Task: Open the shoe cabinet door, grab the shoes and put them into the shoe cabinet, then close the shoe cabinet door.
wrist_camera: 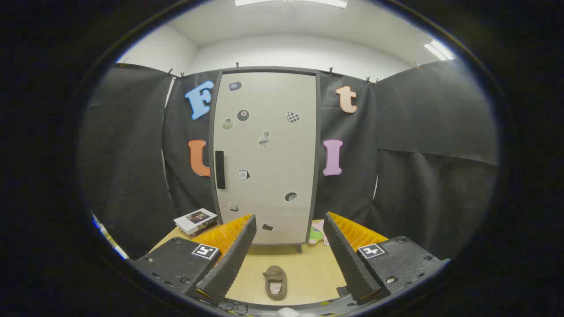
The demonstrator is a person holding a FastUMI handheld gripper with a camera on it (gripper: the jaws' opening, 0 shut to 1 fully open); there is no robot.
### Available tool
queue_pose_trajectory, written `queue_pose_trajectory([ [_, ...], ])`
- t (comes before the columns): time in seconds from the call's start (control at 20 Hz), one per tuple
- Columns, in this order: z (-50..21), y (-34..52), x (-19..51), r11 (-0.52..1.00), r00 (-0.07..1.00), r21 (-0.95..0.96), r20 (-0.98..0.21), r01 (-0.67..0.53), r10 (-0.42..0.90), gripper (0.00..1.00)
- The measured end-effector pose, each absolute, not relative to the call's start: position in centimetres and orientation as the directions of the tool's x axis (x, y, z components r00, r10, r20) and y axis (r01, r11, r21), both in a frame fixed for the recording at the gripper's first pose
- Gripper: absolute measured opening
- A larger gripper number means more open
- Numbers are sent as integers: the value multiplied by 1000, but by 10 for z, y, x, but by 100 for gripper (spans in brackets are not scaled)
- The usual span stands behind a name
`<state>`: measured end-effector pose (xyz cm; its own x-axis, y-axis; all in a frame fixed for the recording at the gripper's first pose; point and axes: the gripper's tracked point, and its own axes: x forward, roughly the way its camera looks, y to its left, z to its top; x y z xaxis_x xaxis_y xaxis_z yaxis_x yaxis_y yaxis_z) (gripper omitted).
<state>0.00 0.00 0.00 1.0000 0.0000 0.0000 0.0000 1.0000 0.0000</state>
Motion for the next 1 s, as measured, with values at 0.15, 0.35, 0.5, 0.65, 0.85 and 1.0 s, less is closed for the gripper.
queue_pose_trajectory([
  [0.15,-1,2,-1,1000,1000,-4,-2,2,-2,100],
  [0.35,1,5,-1,1000,1000,-1,-3,13,-13,100],
  [0.5,4,10,-1,1000,1000,5,5,20,-20,100],
  [0.65,6,13,-1,1000,1000,-4,13,24,-24,100],
  [0.85,11,28,13,1000,1000,-15,19,12,-11,100],
  [1.0,18,50,33,1000,999,-20,28,-21,21,100],
])
